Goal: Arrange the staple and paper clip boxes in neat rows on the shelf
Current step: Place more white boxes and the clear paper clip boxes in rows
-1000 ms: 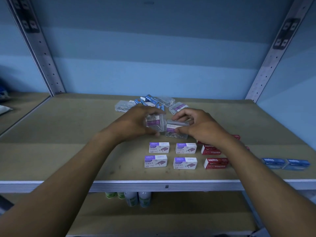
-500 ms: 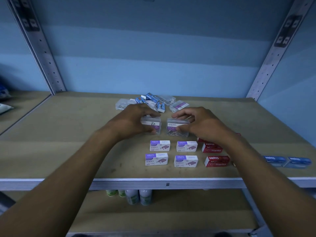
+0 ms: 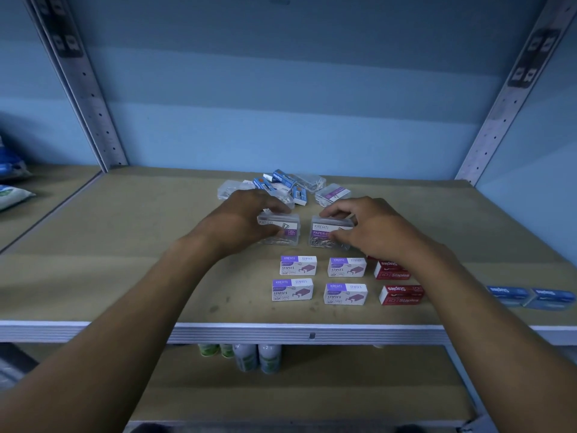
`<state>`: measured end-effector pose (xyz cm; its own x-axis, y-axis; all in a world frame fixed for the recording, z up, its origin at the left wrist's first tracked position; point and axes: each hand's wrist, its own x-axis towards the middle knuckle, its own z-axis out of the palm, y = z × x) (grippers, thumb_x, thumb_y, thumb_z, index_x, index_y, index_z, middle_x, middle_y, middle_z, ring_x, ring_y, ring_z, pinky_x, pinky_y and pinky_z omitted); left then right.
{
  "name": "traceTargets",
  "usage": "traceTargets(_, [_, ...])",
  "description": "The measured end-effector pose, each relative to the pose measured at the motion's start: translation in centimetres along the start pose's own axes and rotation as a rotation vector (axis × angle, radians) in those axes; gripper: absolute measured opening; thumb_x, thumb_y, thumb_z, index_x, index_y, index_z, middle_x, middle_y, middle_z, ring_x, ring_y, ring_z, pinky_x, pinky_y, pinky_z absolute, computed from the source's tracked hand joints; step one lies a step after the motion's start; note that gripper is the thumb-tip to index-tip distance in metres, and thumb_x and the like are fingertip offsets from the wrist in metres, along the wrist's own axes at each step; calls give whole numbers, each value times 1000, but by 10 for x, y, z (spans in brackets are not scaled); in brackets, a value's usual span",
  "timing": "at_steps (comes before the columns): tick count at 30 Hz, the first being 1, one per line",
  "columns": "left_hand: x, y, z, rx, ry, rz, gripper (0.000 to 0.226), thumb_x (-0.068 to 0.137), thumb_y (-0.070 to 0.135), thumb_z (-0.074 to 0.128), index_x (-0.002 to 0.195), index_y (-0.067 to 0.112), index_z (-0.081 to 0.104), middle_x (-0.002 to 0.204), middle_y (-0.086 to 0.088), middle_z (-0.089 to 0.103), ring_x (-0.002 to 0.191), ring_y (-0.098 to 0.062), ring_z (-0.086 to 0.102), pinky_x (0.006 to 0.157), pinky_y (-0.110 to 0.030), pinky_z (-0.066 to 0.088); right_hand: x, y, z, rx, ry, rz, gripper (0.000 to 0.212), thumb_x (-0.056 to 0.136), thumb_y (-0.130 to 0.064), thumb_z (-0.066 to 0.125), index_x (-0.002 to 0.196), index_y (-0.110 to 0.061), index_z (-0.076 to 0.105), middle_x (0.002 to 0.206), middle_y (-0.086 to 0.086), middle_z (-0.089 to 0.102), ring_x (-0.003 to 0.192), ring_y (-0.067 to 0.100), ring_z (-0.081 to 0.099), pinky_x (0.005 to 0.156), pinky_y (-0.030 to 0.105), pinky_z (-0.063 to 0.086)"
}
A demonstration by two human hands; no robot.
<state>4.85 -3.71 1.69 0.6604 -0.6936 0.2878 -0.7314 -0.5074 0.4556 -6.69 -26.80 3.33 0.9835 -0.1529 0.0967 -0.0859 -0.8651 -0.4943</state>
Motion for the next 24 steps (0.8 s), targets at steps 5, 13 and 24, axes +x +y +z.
traceTargets(5, [1, 0, 2, 21, -7, -6, 38, 84, 28, 74, 121, 34, 67, 126, 10, 62, 117, -10, 52, 91, -23, 41, -1, 0, 0, -5, 2, -2, 38, 85, -28, 78, 120, -37, 69, 107, -12, 64, 82, -9, 55, 67, 7, 38])
traceTargets(13, [-9, 3, -12, -17, 44, 9, 36, 80, 20, 79, 114, 27, 72, 108, 14, 65, 91, 10, 52, 72, -1, 35, 0, -10, 0, 47, 53, -6, 37, 82, -25, 81, 116, -37, 72, 102, -15, 67, 81, -13, 56, 62, 1, 35])
traceTargets(24, [-82, -10, -81, 94, 78, -48, 34, 77, 22, 80, 109, 31, 74, 100, 13, 69, 85, -4, 59, 77, -20, 49, 0, -74, 15, 97, 86, -191, 33, 78, -25, 83, 108, -35, 73, 95, -18, 67, 75, -22, 54, 63, -2, 35])
